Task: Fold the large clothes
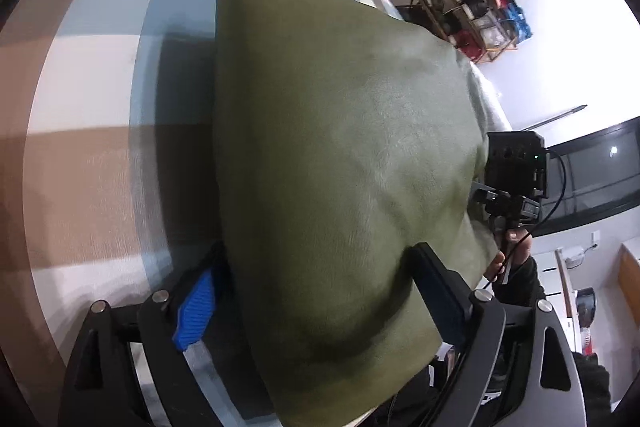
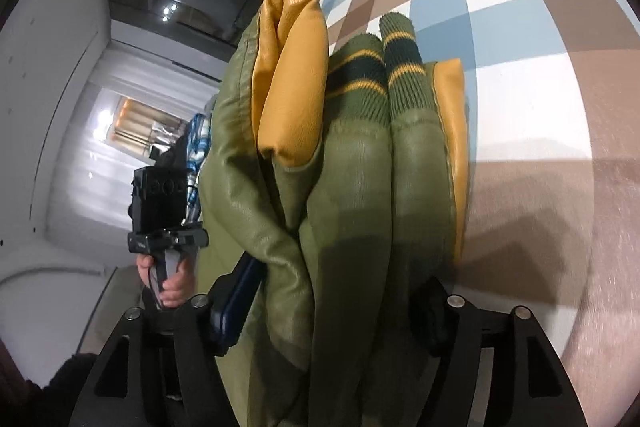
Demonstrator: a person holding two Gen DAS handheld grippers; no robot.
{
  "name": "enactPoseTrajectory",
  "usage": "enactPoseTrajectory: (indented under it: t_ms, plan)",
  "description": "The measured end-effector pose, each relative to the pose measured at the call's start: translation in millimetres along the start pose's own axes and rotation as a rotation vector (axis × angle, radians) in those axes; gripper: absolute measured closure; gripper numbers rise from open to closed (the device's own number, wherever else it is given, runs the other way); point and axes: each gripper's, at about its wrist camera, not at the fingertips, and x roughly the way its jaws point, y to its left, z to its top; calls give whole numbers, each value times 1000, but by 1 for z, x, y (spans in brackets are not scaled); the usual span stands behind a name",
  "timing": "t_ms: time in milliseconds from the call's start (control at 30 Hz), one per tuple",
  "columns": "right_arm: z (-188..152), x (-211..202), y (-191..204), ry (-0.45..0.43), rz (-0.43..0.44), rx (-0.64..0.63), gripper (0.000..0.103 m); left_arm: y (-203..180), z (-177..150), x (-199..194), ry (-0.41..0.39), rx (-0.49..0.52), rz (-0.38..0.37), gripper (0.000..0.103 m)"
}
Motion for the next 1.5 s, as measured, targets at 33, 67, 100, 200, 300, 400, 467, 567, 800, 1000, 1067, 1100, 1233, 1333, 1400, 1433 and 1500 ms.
enactPoseTrajectory:
  t_ms: [33,67,100,200,300,400,467,567,800,1000,1067,1100,1233,1333,1400,1433,1500]
  plan:
    - [-3,-2,0,-3,1,-9,33,-1,4,2,2,-1,8,14]
    - [-8,-4,-4,-5,8,-15,32,-5,6,4,-1,6,13,13]
    - [-8,-4,-5,-11,16,-14,32,-3,6,4,-5,18,17,13]
    - [-18,-1,0,-41,12,-28,41,-7,9,7,-34,12,24,16]
    - [-31,-7,15,-77,-1,-51,56,-23,10,4,-52,50,63,25]
    - [-36,-16,28,-133,24,-71,65,-34,12,-14,-84,81,71,30]
    - [-41,-17,39,-149,47,-92,67,-37,10,-30,-115,94,86,30]
    - [-47,-17,59,-178,71,-127,68,-38,7,-51,-155,124,109,30]
    - [-40,-16,100,-247,90,-217,69,-37,2,-80,-221,137,130,30]
    - [-21,-9,146,-272,127,-309,69,-42,2,-113,-318,135,146,30]
    - [-10,0,168,-284,147,-350,69,-37,1,-137,-372,136,153,30]
    - [-4,6,180,-291,161,-370,69,-35,-1,-149,-396,141,163,30]
    - [25,43,236,-279,231,-442,68,-17,-7,-201,-487,131,207,30]
    - [46,82,281,-261,274,-502,68,3,-11,-246,-547,122,255,30]
    - [57,110,303,-246,303,-523,68,21,-13,-276,-577,129,309,30]
    - [64,134,315,-232,325,-518,68,30,-13,-286,-590,123,324,30]
    - [70,174,328,-217,332,-520,68,61,-7,-303,-599,107,380,30]
